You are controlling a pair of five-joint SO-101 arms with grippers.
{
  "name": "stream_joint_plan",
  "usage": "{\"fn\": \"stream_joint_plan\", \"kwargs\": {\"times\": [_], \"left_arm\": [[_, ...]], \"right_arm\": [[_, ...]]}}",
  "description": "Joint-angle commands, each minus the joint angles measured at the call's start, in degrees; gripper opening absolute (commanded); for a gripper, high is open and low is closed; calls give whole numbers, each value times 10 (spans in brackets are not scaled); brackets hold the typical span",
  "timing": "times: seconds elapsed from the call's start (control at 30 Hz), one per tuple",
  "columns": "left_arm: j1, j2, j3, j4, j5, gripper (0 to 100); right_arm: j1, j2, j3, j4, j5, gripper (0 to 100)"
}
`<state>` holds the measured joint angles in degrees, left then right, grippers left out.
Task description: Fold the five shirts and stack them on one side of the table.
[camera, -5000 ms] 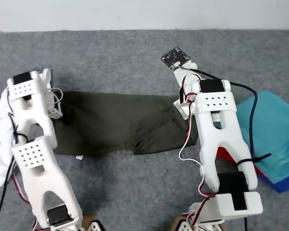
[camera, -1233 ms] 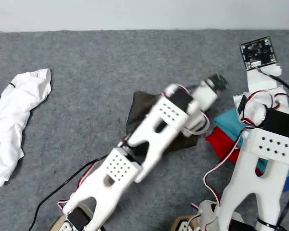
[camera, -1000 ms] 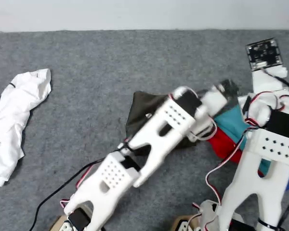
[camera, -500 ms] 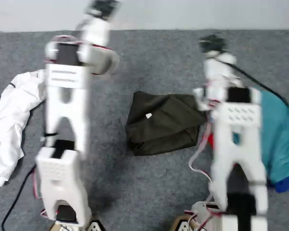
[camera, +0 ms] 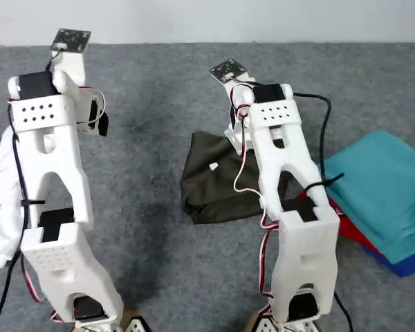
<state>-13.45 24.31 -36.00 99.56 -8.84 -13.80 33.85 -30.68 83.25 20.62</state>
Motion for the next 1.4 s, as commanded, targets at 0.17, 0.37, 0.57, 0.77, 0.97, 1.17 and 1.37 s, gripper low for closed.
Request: {"fn": "stream_joint_plan", "kwargs": {"times": [0.17, 0.37, 0.57, 0.77, 0.97, 1.17, 1.37], "left_arm": [[-3, -37, 0, 9, -3, 167], [-3, -36, 0, 9, -3, 167], [-3, -36, 0, 9, -3, 167], [-3, -37, 0, 9, -3, 167], [-3, -38, 0, 9, -3, 167], [-3, -38, 0, 9, -3, 167], [-3, -40, 0, 9, -3, 167]], "right_arm": [[-15, 44, -30, -27, -7, 107], [5, 56, -32, -48, -4, 97], [10, 54, -33, -33, 18, 9], [10, -19, -32, 52, 21, 11], [9, -111, -28, 134, 28, 11], [7, -67, -28, 55, -30, 91], [9, 22, -33, -6, -52, 288]]}}
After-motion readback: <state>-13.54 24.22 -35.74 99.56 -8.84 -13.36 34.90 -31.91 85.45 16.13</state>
